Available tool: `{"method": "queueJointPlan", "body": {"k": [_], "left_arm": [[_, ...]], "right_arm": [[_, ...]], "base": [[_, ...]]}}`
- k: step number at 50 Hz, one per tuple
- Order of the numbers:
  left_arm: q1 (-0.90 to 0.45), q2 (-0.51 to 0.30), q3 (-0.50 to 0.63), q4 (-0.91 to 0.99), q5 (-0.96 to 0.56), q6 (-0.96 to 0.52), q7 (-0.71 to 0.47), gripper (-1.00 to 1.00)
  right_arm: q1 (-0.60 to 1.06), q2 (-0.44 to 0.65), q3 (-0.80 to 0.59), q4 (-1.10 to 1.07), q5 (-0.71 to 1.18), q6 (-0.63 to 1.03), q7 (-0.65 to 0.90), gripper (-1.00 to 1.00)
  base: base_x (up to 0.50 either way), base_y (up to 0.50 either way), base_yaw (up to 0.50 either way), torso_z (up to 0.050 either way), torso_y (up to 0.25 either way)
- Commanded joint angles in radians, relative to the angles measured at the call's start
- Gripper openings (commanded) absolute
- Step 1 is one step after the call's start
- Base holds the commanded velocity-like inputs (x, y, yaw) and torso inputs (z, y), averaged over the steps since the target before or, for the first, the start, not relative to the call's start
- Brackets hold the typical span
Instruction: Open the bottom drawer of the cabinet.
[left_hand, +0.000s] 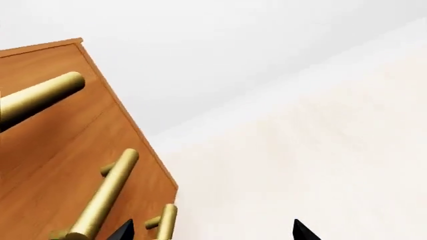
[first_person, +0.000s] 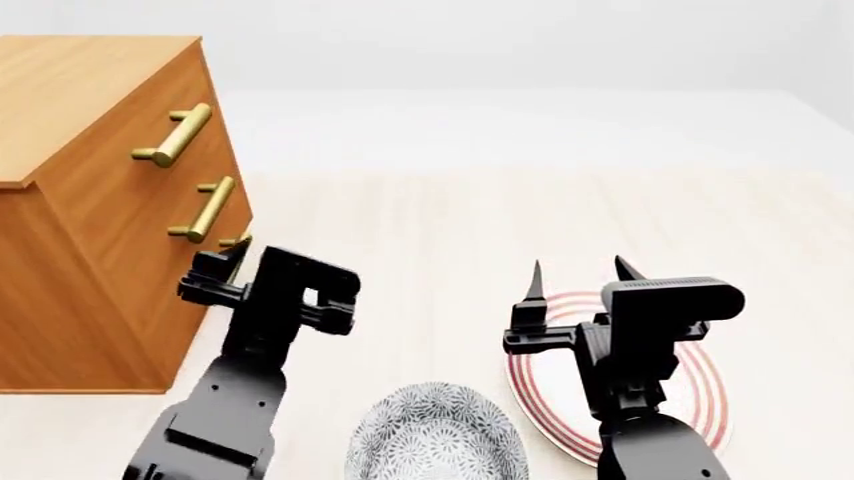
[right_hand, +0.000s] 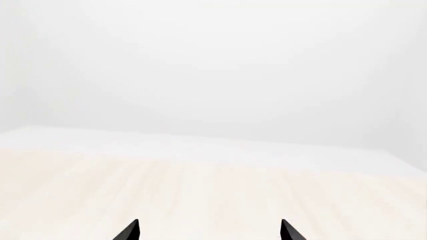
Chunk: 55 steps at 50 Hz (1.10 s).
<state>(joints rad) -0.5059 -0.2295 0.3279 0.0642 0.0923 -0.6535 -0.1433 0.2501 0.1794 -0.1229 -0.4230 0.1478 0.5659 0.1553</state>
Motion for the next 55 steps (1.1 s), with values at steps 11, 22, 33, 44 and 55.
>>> {"method": "queueJointPlan", "body": {"k": [11, 22, 33, 44, 55], "left_arm": [[-0.374, 0.042, 0.257, -0.659, 0.168, 0.055, -0.025, 1.0], [-0.58, 0.196, 0.353, -1.369, 0.2, 0.376, -0.155, 1.0], [-0.542, 0.194, 0.485, -1.372, 0.13, 0.318, -0.184, 1.0], [-0.531, 0.185, 0.589, -1.373, 0.024, 0.295, -0.194, 1.0], [-0.537, 0.163, 0.641, -1.373, -0.048, 0.252, -0.215, 1.0]], "right_arm": [[0.005, 0.011, -0.004, -0.01, 0.015, -0.002, 0.011, 1.0], [0.005, 0.014, -0.007, -0.02, 0.023, -0.002, 0.018, 1.0], [0.001, 0.019, -0.003, -0.025, 0.034, -0.005, 0.023, 1.0], [0.001, 0.023, -0.007, -0.017, 0.04, -0.012, 0.027, 1.0], [-0.001, 0.028, -0.008, -0.017, 0.048, -0.015, 0.03, 1.0]], "base": [[0.0, 0.0, 0.0, 0.0, 0.0], [0.0, 0.0, 0.0, 0.0, 0.0], [0.0, 0.0, 0.0, 0.0, 0.0], [0.0, 0.0, 0.0, 0.0, 0.0], [0.0, 0.0, 0.0, 0.0, 0.0]]}}
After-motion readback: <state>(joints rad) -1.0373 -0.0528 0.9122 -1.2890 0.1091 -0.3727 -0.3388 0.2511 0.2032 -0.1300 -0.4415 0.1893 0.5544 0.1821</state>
